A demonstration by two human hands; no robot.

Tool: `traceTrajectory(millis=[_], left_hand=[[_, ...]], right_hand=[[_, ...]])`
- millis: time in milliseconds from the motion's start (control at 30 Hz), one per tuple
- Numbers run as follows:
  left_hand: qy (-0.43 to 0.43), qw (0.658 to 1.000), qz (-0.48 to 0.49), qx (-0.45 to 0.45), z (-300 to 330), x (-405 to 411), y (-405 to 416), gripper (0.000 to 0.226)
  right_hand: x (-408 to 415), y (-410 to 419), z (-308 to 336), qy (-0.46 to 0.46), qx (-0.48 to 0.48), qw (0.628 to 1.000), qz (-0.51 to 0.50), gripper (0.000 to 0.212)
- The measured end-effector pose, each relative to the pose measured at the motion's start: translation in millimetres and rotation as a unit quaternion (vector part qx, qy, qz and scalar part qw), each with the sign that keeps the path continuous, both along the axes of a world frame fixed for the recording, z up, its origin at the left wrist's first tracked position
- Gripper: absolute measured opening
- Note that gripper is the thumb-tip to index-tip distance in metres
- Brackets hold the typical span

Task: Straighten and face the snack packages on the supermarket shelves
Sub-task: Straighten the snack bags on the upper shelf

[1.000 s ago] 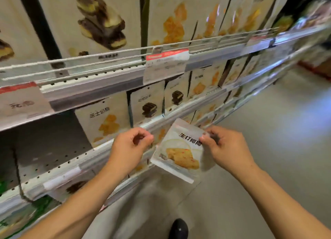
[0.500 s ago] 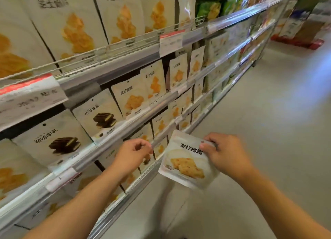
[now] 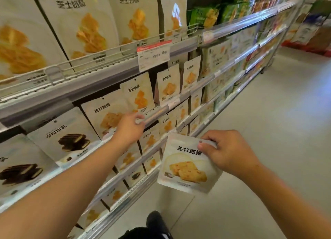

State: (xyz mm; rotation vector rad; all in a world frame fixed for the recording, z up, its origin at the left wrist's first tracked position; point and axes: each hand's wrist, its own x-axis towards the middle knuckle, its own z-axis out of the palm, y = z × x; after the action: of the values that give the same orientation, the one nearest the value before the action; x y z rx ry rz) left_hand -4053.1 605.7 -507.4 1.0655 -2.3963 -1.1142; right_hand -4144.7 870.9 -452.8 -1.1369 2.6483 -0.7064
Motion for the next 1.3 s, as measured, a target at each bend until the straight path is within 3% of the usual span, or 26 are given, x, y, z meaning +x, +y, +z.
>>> traceTrajectory(millis=[100,167,400,567,667,833,1000,1167,1300], left_hand=[[0.004,0.996,-0.02,-0.089,7.0,-41.1,-35.3,0.05],[0.017,0.994,-0.014,-0.109,13.1,-69.2,-56.7,0.058],[-0.089,0.987,0.081,-0.109,12.8,-135.3,-100.4,0.012],[-0.145,0.981,0.127,-0.018,3.8,-154.2,-109.0,0.028],[-0.129,0.979,0.152,-0.049,5.0,-161.0,-108.8,0.012],[-0.17,0.958,0.186,-0.139,16.4,-168.2,-100.0,0.027],[-0.042,0.958,0.245,-0.142,17.0,-162.5,-69.4,0.009],[0.032,0.923,0.313,-0.221,26.0,-144.2,-29.9,0.012],[0.091,0.913,0.358,-0.176,31.1,-119.9,-3.1,0.012]], right_hand=[[-28.4,-22.5,2.5,-0.002,0.008,1.0,0.028,0.02],[-48.8,-39.7,2.4,0.006,0.011,0.999,0.047,0.017],[-118.9,-89.8,-5.3,0.032,0.022,0.992,0.12,0.014],[-167.4,-114.1,-13.2,-0.006,0.041,0.986,0.164,0.013],[-198.5,-127.8,-16.3,-0.008,0.035,0.979,0.199,0.014],[-246.3,-148.1,-23.0,0.006,0.035,0.957,0.289,0.019],[-287.0,-161.8,-26.0,0.019,0.02,0.928,0.371,0.016],[-314.3,-165.8,-34.1,0.013,-0.007,0.911,0.413,0.005],[-318.2,-178.6,-38.3,0.026,-0.011,0.902,0.43,0.014]])
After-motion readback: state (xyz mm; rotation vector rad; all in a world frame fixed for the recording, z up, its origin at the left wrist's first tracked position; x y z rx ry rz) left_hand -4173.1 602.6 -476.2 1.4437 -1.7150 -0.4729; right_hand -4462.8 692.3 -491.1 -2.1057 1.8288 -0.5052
